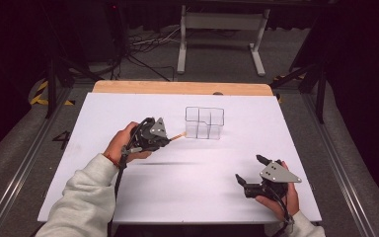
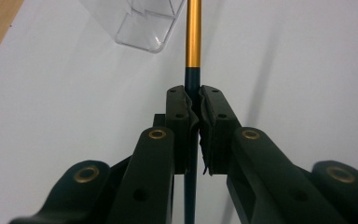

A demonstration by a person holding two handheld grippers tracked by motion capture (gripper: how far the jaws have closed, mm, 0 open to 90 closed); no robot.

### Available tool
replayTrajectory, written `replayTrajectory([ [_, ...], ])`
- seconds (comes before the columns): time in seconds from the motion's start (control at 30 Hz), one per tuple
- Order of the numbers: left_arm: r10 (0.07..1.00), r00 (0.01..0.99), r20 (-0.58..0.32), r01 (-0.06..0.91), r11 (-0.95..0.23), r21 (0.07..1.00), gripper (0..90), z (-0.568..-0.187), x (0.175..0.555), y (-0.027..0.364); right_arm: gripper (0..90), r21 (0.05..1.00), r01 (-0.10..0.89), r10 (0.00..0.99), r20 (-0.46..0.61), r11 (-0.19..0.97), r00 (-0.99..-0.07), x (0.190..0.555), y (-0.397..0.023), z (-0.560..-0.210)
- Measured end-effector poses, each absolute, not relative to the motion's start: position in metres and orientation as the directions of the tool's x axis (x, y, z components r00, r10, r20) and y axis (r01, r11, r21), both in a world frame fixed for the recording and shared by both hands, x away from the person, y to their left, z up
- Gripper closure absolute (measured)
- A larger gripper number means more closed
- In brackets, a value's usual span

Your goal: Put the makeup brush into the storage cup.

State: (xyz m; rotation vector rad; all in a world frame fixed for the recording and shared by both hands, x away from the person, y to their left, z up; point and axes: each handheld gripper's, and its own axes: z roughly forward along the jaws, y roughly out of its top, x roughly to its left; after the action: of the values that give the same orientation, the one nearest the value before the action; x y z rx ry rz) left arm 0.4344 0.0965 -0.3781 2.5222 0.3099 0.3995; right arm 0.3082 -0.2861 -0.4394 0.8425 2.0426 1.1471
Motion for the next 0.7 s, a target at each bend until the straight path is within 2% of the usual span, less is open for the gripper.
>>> replayTrajectory([
  [0.7,0.421,0.884,0.203,0.14,-0.653,0.744,82.7,-0.377,0.424,0.121,6.6,0.884,0.218,0.779,-0.22,0.413,-0.587,0.308,-0.286,-0.44],
])
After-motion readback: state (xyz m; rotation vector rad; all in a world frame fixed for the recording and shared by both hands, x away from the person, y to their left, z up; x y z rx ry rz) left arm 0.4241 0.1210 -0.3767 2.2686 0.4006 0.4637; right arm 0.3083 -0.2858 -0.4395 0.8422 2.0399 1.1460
